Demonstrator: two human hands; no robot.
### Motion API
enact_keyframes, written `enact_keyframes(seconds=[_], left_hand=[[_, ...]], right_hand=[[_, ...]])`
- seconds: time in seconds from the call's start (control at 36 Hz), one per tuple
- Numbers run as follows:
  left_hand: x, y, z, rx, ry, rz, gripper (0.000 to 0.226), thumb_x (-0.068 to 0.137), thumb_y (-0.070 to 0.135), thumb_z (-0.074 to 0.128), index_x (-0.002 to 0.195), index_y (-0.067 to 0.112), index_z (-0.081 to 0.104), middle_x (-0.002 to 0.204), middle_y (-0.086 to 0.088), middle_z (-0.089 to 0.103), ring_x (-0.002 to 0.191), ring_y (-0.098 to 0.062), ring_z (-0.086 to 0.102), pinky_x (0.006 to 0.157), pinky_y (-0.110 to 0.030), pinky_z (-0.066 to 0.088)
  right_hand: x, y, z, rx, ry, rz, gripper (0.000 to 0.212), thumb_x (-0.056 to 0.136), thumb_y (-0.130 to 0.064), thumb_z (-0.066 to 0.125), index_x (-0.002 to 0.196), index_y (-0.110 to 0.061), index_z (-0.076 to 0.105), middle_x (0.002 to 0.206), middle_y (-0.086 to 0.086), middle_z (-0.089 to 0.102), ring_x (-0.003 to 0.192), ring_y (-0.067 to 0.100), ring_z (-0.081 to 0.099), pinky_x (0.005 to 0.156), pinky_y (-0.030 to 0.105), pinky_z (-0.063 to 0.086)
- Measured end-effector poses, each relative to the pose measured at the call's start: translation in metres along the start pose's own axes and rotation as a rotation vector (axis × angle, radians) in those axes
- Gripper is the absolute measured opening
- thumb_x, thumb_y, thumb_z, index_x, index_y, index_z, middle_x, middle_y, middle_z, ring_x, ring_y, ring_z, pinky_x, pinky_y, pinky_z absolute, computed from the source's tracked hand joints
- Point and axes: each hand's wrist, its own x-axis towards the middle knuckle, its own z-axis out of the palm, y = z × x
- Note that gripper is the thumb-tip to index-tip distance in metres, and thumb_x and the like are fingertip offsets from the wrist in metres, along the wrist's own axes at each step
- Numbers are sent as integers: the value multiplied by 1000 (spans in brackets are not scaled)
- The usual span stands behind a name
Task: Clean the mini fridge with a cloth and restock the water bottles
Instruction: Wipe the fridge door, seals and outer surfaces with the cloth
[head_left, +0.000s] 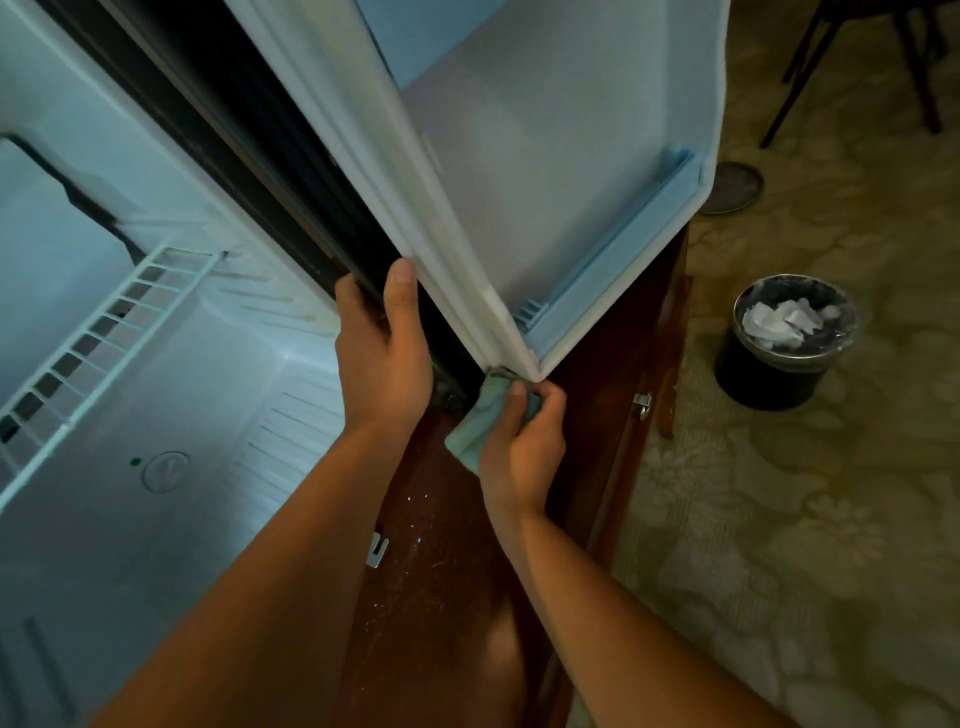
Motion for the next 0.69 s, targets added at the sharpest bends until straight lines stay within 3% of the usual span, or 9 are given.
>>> enact_keyframes(seconds=[0.06, 0.11, 0.19, 0.28, 0.42, 0.5, 0.56, 0.64, 0.69], left_hand=[[0, 0, 0, -6, 1, -7, 46, 103, 62, 37, 110, 17, 46, 74, 39, 56, 70, 15, 55, 61, 1, 37], [0, 0, -1, -4, -7, -6, 48, 103, 62, 37, 113, 16, 48, 77, 38, 57, 72, 16, 57, 62, 1, 38], [3, 1, -3, 13, -31, -15, 58, 100, 67, 36, 122, 15, 47, 81, 44, 56, 77, 22, 55, 64, -8, 45], [5, 2, -7, 15, -74, -38, 66, 98, 71, 36, 125, 12, 45, 78, 40, 56, 74, 19, 54, 69, -19, 41], [3, 12, -16, -33, -166, -116, 79, 89, 83, 33, 144, 26, 36, 121, 24, 53, 99, 14, 52, 81, -7, 35], [1, 22, -21, -17, -185, -146, 78, 90, 80, 35, 151, 30, 29, 126, 25, 38, 92, 30, 30, 67, 9, 26], [0, 26, -24, 26, -196, -185, 80, 88, 82, 34, 151, 32, 30, 125, 22, 40, 93, 22, 36, 67, 5, 30], [-7, 36, -34, 147, -163, -182, 75, 90, 82, 34, 142, 29, 38, 132, 7, 58, 111, -12, 57, 85, -28, 45], [-12, 39, -35, 216, -52, -94, 68, 97, 70, 39, 144, 22, 37, 136, -3, 55, 119, -24, 57, 92, -36, 46]], right_hand=[[-10, 2, 1, -12, -31, -6, 15, 104, -29, 53, 115, -19, 57, 114, 2, 64, 99, 1, 62, 76, 3, 47], [-19, 4, 1, -35, -62, -14, 10, 103, -27, 55, 112, -21, 57, 110, 0, 65, 95, -7, 60, 74, 1, 43], [-24, -2, -4, -50, -118, 7, 8, 104, -28, 54, 110, -25, 56, 110, -2, 65, 96, -5, 61, 74, 2, 44], [-24, -17, -13, -63, -176, 4, 14, 104, -31, 53, 113, -22, 58, 109, -3, 65, 96, -1, 63, 73, 6, 48], [-38, -59, -25, -119, -189, -169, 7, 103, -34, 53, 110, -31, 54, 101, -11, 64, 91, -6, 62, 68, 6, 46], [-35, -85, -31, -164, -188, -253, 15, 103, -35, 53, 115, -27, 57, 107, -12, 63, 98, -2, 61, 77, 9, 48], [-34, -100, -34, -189, -193, -290, 17, 103, -37, 52, 115, -27, 57, 108, -13, 62, 100, -3, 60, 79, 9, 47], [-31, -126, -39, -233, -212, -309, 17, 103, -38, 53, 114, -26, 58, 107, -13, 63, 99, -2, 61, 81, 14, 50], [-27, -133, -40, -245, -214, -303, 12, 102, -41, 54, 110, -32, 57, 101, -16, 64, 95, -3, 61, 75, 11, 49]])
